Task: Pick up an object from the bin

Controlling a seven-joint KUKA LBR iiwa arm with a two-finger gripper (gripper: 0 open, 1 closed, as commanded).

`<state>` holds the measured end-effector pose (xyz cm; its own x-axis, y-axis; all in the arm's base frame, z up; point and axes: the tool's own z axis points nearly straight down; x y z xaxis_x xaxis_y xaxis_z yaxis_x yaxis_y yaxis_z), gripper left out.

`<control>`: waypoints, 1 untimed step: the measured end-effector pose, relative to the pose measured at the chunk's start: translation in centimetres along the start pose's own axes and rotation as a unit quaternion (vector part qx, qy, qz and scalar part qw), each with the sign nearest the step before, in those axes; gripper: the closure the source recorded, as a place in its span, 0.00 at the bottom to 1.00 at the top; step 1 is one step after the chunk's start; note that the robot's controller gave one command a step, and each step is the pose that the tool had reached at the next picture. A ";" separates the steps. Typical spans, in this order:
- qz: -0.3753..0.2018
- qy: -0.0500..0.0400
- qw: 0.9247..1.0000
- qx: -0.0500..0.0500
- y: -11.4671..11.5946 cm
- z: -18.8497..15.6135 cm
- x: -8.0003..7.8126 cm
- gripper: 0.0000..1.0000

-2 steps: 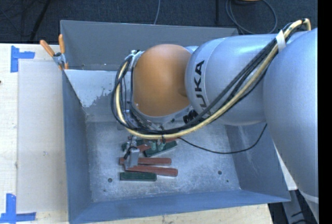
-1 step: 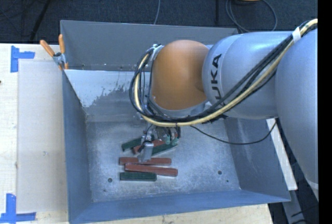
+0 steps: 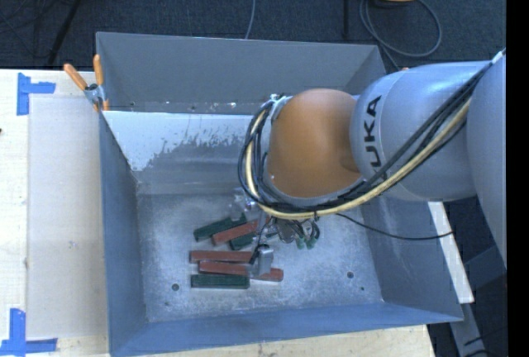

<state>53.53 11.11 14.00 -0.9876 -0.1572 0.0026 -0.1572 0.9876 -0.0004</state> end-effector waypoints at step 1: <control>-0.021 -0.004 1.000 0.000 1.4 6.8 -6.8 0.00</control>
Offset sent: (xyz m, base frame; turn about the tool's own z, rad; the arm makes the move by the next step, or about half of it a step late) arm 0.0493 0.0041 -0.0700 -0.2052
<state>60.02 13.59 7.18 -0.9800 -0.1988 -0.0061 -0.1989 0.9800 0.0001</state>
